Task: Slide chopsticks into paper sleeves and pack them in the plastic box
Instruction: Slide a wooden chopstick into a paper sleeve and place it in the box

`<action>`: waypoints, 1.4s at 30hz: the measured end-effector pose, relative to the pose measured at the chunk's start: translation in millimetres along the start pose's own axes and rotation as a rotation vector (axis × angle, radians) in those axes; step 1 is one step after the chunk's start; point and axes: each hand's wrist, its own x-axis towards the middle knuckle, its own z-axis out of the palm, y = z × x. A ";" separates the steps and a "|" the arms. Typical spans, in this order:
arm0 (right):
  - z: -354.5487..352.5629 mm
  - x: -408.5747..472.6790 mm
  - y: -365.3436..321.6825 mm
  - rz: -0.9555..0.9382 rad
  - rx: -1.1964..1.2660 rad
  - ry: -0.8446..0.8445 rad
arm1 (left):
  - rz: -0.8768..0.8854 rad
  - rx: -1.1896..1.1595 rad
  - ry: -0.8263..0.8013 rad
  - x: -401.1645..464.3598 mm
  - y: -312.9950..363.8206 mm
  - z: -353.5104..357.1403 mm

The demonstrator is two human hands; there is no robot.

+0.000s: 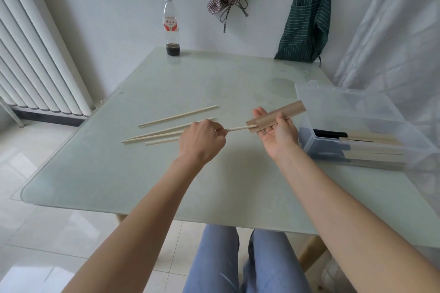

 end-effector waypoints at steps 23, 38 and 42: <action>-4.0 -11.7 -3.8 -0.027 -0.110 -0.091 | -0.019 -0.052 -0.060 1.3 6.5 -2.4; -4.0 -13.3 0.7 -0.060 -0.105 -0.084 | 0.055 -0.155 0.026 5.6 -2.5 -1.0; -0.5 -16.7 9.4 -0.020 -0.142 -0.132 | 0.051 -0.160 0.035 3.4 4.7 0.0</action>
